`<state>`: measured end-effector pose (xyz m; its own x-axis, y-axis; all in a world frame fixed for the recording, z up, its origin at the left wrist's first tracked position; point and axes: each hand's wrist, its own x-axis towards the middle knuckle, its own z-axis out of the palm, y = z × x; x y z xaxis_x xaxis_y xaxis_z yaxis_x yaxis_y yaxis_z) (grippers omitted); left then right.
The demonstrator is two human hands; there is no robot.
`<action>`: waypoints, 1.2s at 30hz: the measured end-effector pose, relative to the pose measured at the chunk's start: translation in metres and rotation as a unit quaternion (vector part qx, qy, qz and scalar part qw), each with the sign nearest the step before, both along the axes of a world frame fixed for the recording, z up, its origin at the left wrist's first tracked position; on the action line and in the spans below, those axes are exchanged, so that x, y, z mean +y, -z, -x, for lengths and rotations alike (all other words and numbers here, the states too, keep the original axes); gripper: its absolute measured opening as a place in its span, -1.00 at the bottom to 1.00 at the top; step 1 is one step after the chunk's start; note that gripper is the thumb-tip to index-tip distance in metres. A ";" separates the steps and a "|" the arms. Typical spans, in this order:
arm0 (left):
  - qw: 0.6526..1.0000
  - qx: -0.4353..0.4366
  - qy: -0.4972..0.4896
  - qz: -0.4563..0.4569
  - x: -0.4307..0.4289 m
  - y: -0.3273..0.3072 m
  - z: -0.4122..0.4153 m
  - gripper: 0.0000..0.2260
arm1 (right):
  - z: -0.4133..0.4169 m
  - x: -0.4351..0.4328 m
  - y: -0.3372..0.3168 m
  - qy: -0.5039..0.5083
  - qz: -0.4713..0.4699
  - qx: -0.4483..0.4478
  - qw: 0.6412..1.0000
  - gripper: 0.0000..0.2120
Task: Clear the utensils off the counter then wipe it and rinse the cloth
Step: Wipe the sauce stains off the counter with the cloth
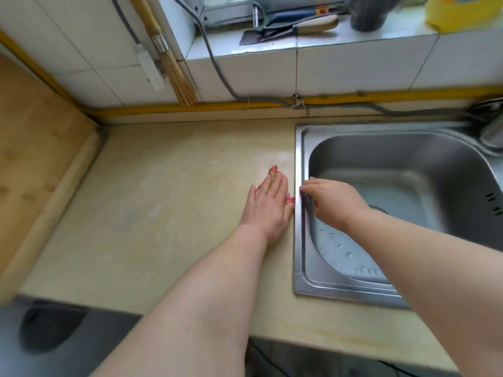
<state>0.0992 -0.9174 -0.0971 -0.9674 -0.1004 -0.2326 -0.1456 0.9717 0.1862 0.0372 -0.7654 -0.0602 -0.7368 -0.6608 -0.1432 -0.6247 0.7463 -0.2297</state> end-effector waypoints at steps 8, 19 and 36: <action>0.997 -0.028 -0.074 0.013 0.004 -0.004 -0.081 -0.44 | -0.035 -0.041 -0.011 -0.046 -0.023 0.004 0.999 -0.69; 0.970 -0.049 -0.232 0.048 -0.084 -0.001 -0.190 -0.44 | -0.109 -0.022 0.004 0.009 -0.054 0.007 0.998 -0.71; 0.996 0.051 -0.061 -0.040 0.020 0.007 -0.219 -0.49 | -0.161 0.105 0.003 0.193 -0.067 0.027 0.979 -0.70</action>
<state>0.3179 -0.8969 -0.1041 -0.9682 -0.2031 -0.1463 -0.2376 0.9294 0.2824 0.1985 -0.6607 -0.0629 -0.9365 -0.3099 -0.1642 -0.2989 0.9502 -0.0885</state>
